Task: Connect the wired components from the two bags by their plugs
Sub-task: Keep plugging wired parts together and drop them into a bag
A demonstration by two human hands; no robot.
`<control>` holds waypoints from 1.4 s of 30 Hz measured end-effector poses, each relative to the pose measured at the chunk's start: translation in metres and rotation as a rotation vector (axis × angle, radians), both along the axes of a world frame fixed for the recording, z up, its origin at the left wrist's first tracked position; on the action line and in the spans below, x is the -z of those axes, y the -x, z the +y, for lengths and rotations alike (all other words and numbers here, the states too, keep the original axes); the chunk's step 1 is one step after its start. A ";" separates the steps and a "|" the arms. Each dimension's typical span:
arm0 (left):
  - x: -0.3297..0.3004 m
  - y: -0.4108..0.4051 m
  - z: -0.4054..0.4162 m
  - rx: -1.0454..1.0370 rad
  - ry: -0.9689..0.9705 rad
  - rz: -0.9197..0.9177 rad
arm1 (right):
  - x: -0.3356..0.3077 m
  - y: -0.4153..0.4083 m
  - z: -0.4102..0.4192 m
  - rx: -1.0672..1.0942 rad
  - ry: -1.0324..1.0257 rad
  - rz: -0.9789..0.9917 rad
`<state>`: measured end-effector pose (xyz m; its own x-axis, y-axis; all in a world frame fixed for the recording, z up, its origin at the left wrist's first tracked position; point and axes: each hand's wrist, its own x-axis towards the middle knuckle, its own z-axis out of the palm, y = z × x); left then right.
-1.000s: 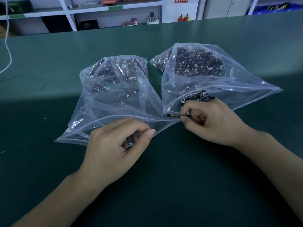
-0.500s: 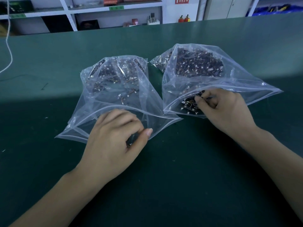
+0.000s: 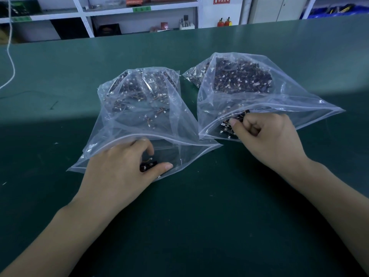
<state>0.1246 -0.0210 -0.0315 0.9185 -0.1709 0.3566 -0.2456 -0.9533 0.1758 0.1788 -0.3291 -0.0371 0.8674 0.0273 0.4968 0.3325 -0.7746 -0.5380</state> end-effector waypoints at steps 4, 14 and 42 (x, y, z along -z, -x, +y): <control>0.000 0.001 -0.003 0.013 0.002 -0.002 | 0.000 0.003 0.003 -0.041 -0.025 -0.025; -0.003 0.002 -0.006 0.081 0.014 0.020 | 0.003 0.008 0.012 -0.171 -0.047 -0.074; 0.002 0.015 -0.036 0.500 0.521 -0.317 | 0.002 0.025 0.026 -0.585 -0.023 -0.103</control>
